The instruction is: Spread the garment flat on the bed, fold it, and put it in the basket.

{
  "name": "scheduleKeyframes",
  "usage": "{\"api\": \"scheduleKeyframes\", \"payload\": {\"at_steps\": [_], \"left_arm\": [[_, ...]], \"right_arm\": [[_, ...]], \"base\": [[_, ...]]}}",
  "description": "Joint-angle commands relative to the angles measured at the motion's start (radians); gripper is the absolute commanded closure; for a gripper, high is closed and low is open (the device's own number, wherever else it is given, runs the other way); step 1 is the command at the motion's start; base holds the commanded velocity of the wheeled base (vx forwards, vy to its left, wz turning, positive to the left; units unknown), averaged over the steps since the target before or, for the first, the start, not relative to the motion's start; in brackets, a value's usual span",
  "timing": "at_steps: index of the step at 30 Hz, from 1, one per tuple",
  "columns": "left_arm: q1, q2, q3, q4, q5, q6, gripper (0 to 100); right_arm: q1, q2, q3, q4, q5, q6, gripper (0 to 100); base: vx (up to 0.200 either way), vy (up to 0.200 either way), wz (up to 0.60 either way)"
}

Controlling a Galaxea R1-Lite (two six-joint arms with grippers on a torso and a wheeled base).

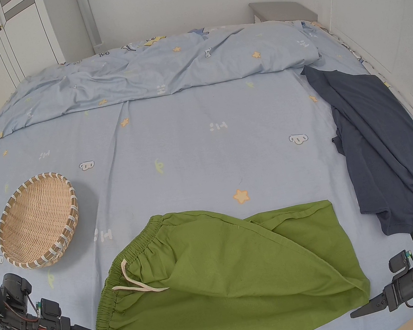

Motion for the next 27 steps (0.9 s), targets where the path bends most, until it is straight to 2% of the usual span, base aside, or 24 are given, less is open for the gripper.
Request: {"api": "scheduleKeyframes", "payload": {"at_steps": [1,6,11,13,15,18,20,21,23,27], "left_arm": [[0.008,0.004,-0.010,0.008,-0.005,0.001,0],[0.020,-0.088,-0.054,0.058,-0.008,-0.010,0],[0.008,-0.192,-0.228,0.215,0.000,-0.056,0],[0.005,-0.201,-0.264,0.230,0.003,-0.067,0],[-0.011,-0.203,-0.375,0.243,0.013,-0.093,0],[-0.066,-0.198,-0.456,0.239,0.039,-0.108,0],[-0.094,-0.190,-0.484,0.227,0.050,-0.119,0],[-0.140,-0.158,-0.527,0.213,0.056,-0.133,0],[-0.182,-0.117,-0.574,0.196,0.069,-0.147,0],[-0.288,-0.003,-0.729,0.183,0.176,-0.220,0]], "right_arm": [[0.005,0.014,0.017,-0.014,-0.003,0.000,0],[-0.044,-0.081,0.043,-0.034,-0.004,-0.002,0],[-0.133,-0.253,0.032,-0.016,-0.004,0.000,0],[-0.155,-0.280,0.023,-0.011,-0.004,0.000,0],[-0.204,-0.319,-0.044,-0.007,-0.004,0.000,0],[-0.235,-0.320,-0.132,-0.007,-0.004,0.000,0],[-0.235,-0.320,-0.178,-0.007,-0.004,0.001,0],[-0.227,-0.319,-0.236,-0.007,-0.004,0.007,0],[-0.219,-0.312,-0.288,-0.005,-0.004,0.011,0],[-0.166,-0.303,-0.420,0.042,-0.006,0.012,0]], "base": [[0.000,0.000,0.00],[0.000,0.000,0.00],[0.000,0.000,0.00],[0.000,0.000,0.00],[0.000,0.000,0.00],[0.000,0.000,0.00],[0.000,0.000,0.00],[0.000,0.000,0.00],[0.000,0.000,0.00],[0.000,0.000,0.00]]}}
